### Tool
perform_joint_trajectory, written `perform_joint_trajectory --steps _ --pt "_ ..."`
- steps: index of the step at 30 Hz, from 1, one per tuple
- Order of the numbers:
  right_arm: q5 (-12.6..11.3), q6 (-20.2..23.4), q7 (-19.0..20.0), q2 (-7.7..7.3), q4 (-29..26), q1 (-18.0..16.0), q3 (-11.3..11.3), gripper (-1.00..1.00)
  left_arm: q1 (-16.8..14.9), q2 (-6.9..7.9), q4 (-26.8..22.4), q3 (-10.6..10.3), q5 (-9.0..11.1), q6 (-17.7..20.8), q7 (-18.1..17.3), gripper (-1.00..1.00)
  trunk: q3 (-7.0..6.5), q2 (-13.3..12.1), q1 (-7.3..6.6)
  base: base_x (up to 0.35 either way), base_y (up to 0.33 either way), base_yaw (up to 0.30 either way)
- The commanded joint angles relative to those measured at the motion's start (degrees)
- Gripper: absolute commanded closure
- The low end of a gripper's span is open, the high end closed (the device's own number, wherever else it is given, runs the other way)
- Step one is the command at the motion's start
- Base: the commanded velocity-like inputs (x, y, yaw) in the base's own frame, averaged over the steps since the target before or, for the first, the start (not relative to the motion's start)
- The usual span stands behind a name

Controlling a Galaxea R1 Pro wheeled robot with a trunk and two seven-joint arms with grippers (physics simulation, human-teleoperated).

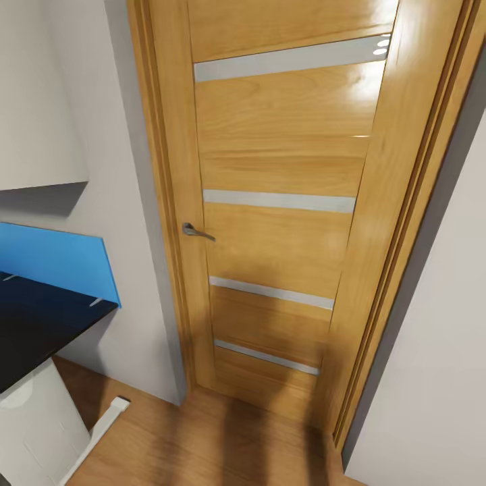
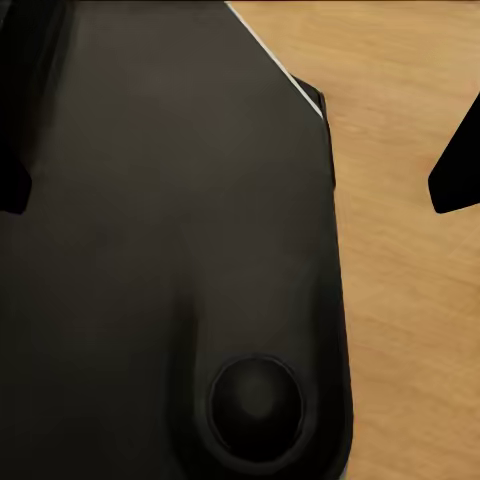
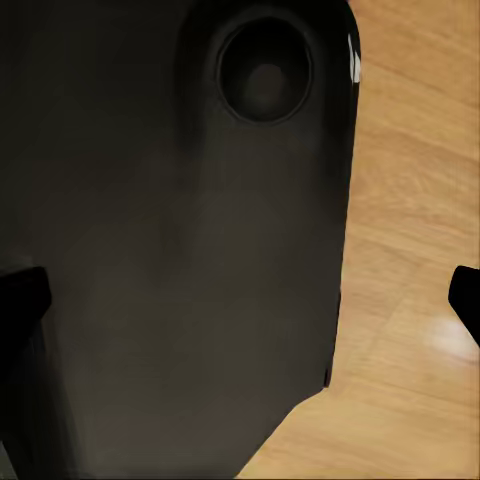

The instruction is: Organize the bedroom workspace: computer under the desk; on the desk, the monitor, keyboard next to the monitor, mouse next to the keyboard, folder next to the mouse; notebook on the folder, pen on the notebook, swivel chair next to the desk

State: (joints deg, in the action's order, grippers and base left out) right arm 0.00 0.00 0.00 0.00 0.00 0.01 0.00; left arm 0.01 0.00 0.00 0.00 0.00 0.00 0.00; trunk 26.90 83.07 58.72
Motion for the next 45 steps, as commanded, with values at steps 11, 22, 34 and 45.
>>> perform_joint_trajectory --steps 11,22,34,45 --pt "-0.2 0.5 0.8 1.78 -1.5 -0.3 -0.3 -1.00 0.1 -2.96 -1.3 -0.1 -0.4 0.7 0.1 -1.00 -1.23 -2.8 -1.53 0.000 0.000 0.000" --pt "-0.3 -2.4 0.9 2.04 -1.1 -0.3 -0.2 -1.00 0.1 -3.08 -1.3 -0.2 -0.4 0.7 0.1 -1.00 -3.21 -7.2 -3.95 0.000 0.000 0.000" --pt "0.0 -6.2 0.8 1.94 -1.3 -0.3 0.0 -1.00 0.1 -3.08 -1.4 -0.3 -0.5 0.8 0.1 -1.00 -5.36 -12.0 -6.59 0.000 0.000 0.000" --pt "0.1 -9.2 0.8 1.86 -1.3 -0.3 0.1 -1.00 0.1 -3.08 -1.5 -0.3 -0.5 0.7 0.1 -1.00 -7.34 -16.4 -9.00 0.000 0.000 0.000"
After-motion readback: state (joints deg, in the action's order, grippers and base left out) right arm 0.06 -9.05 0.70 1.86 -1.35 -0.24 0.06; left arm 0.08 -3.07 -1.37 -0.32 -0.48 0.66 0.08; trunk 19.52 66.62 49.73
